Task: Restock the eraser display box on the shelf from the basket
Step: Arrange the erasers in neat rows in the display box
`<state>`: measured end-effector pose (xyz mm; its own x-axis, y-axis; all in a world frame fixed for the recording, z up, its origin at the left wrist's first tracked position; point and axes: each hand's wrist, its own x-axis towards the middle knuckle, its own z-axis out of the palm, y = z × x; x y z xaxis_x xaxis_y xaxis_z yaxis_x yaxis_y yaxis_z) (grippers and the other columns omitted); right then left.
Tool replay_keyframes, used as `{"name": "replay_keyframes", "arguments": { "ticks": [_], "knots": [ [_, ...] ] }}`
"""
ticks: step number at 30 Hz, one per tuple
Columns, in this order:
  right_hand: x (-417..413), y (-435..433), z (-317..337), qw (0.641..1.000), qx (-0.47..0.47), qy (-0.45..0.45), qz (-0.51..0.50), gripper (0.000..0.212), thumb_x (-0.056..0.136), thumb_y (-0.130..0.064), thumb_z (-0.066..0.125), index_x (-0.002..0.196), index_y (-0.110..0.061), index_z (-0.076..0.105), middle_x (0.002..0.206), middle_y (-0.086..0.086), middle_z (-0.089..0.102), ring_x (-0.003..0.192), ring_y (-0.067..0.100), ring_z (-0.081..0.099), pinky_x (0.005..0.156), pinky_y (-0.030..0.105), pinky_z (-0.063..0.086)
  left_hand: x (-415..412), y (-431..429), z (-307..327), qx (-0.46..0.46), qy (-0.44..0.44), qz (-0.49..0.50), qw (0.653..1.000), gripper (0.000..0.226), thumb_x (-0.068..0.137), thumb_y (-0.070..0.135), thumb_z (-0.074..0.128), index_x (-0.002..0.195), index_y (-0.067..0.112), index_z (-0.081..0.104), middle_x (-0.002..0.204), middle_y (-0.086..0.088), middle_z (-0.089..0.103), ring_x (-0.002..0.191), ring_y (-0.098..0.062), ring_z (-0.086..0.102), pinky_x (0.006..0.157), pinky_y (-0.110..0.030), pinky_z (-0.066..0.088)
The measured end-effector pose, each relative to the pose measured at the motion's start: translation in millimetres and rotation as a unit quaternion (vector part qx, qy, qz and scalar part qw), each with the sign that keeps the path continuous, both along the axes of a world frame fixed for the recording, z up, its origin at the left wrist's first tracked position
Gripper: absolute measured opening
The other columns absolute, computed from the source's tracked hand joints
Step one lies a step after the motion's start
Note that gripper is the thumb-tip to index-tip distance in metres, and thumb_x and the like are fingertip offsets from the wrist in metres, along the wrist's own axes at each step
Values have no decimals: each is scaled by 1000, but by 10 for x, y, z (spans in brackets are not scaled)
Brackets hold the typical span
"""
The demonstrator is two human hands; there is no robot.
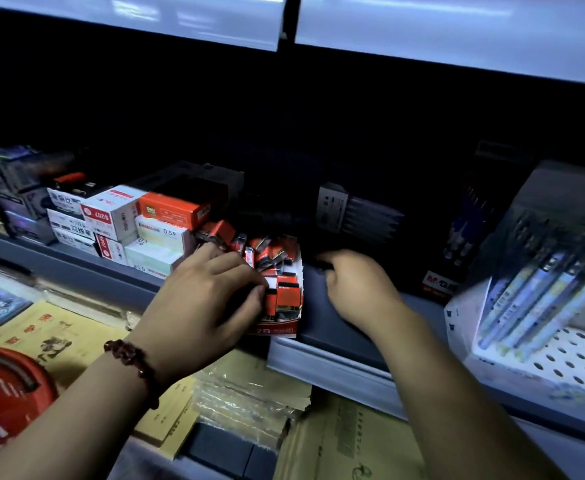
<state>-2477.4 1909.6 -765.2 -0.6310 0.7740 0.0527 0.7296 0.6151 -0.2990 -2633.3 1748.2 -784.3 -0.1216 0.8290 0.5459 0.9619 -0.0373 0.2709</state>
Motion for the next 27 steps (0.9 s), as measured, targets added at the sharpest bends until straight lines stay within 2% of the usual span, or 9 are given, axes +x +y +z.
{"name": "replay_keyframes", "arguments": {
  "ticks": [3,7,10,12,15,18,21,24,27],
  "knots": [
    [192,-44,-28,995,-3,96,0,35,98,-16,63,133,-21,67,134,-1,69,123,20,62,101,27,45,42,42,19,-4,-9,-3,1000,31,95,44,46,94,27,72,87,17,62,89,-14,51,78,-34,48],
    [429,-65,-73,962,-77,257,-49,24,90,-23,77,115,-22,76,101,-11,75,88,2,66,79,15,49,166,103,32,-8,-13,-11,1000,32,94,44,45,94,28,72,88,17,63,90,-12,50,78,-25,43],
    [576,-145,-75,917,-128,374,-62,23,87,-19,81,107,-28,75,94,-12,76,87,5,71,84,26,58,236,152,33,-10,-13,-14,1000,30,94,43,46,94,27,72,87,16,63,91,-13,50,79,-27,45],
    [642,-223,-67,891,-155,423,-50,24,85,-16,82,103,-30,74,93,-11,77,79,8,73,79,28,59,266,172,34,-12,-15,-16,1000,30,94,43,47,94,27,72,87,15,64,91,-14,51,80,-30,47],
    [662,-278,-60,884,-191,426,-32,28,83,-10,83,101,-29,74,85,-6,79,72,11,74,76,29,59,292,197,38,-17,-26,-21,999,30,94,44,47,94,27,72,87,16,64,91,-13,50,80,-36,50],
    [673,-254,-54,871,-228,435,-26,31,82,-6,83,104,-26,74,88,-3,80,83,13,77,86,34,61,335,244,29,-18,-34,-23,999,28,95,44,50,92,27,72,86,17,63,91,-14,51,78,-39,51],
    [686,-198,-70,856,-247,454,-28,32,82,-1,82,106,-22,74,93,1,80,90,17,78,88,39,61,403,322,25,-14,-41,-30,999,27,97,44,50,91,27,71,84,16,62,89,-15,51,78,-40,50],
    [700,-166,-83,845,-260,466,-22,34,83,6,78,104,-20,74,92,3,81,89,17,78,84,34,62,488,386,32,-14,-40,-40,998,29,98,44,50,91,26,71,84,14,63,89,-17,52,78,-40,50],
    [737,-151,-91,854,-236,464,-24,29,83,6,77,96,-20,78,87,-1,80,81,12,77,75,26,60,568,414,45,-12,-35,-43,998,31,99,45,48,92,26,71,84,13,63,90,-18,53,79,-38,49]
  ]
}}
